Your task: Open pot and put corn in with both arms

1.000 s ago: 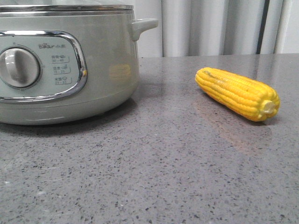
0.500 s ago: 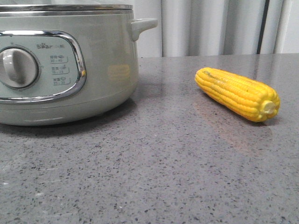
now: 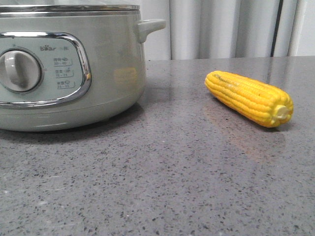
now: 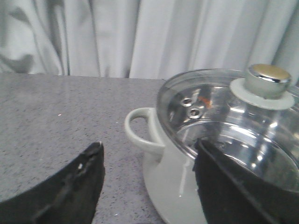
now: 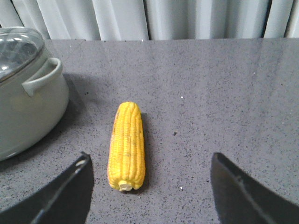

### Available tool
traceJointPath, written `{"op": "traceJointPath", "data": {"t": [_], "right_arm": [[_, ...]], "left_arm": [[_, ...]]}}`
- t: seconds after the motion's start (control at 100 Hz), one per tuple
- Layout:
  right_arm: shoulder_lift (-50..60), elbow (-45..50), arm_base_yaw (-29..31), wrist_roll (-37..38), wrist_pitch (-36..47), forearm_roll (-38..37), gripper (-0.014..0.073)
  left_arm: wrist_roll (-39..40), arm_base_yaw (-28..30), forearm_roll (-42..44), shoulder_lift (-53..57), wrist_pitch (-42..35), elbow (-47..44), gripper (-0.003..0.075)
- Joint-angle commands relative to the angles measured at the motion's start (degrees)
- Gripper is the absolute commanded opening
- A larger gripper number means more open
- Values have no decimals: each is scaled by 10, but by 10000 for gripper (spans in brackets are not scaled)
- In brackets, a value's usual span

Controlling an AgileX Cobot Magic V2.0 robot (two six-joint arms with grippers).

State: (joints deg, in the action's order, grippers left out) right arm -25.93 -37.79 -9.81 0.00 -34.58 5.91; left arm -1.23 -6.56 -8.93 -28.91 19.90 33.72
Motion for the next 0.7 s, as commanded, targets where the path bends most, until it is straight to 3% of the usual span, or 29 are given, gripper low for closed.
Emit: {"op": "traceJointPath", "data": {"t": [0.0,0.18,0.33,0.44,0.69], "right_arm": [[-18,-20,4,-11,41,1,480],[-24,-20,4,-15,62,1,480],[-24,-20,4,-22,66,0,480],[-24,-20,4,-22,66,-3,480],[-24,-20,4,-22,68,-6,480]], "left_arm": [[-27,-40,-9,-29,-68,27,407],[-41,-133,-9,-89,-165,47,423],[-43,-185,-9,-175,-199,83,528],[-43,-207,-9,-235,-221,112,547],[-43,-215,-9,-342,-369,126,547]]}}
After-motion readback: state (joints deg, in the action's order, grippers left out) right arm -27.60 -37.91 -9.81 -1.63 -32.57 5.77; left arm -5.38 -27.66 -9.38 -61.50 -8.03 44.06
